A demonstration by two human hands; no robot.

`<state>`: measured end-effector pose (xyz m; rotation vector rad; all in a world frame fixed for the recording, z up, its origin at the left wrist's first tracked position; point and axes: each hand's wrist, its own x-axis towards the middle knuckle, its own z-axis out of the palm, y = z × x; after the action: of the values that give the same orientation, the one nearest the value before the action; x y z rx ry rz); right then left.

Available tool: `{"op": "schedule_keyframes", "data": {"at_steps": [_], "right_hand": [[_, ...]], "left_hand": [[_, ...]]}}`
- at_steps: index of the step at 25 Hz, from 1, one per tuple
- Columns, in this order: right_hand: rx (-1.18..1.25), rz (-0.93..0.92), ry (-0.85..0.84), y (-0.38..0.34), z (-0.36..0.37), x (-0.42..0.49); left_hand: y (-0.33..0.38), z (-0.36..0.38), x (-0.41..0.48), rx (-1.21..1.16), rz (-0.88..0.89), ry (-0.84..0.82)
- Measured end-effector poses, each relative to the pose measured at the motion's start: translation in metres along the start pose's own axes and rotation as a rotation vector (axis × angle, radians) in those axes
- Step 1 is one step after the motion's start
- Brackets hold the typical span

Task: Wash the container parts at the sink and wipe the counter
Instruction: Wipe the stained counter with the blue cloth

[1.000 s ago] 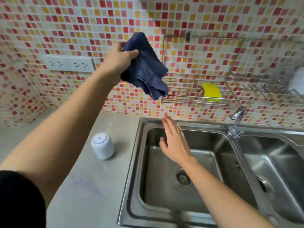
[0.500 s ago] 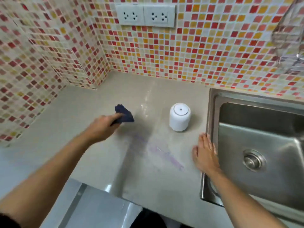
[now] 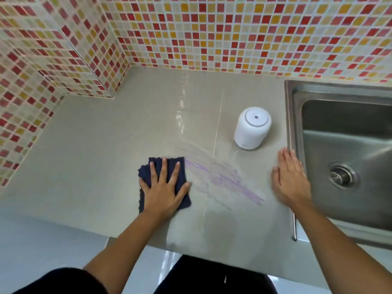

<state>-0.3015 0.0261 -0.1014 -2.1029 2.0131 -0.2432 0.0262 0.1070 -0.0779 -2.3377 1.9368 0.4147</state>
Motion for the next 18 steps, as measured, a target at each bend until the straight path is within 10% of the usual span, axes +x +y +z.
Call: {"op": "schedule_keyframes", "data": {"at_steps": [11,18], "right_hand": [[-0.045,0.006,0.013,0.000,0.009,0.000],[-0.035,-0.016,0.035,0.003,0.012,0.000]], "left_hand": [[-0.010,-0.004,0.045,-0.178,-0.240,0.141],[0.013,0.001,0.057,-0.226,0.245,0.094]]}}
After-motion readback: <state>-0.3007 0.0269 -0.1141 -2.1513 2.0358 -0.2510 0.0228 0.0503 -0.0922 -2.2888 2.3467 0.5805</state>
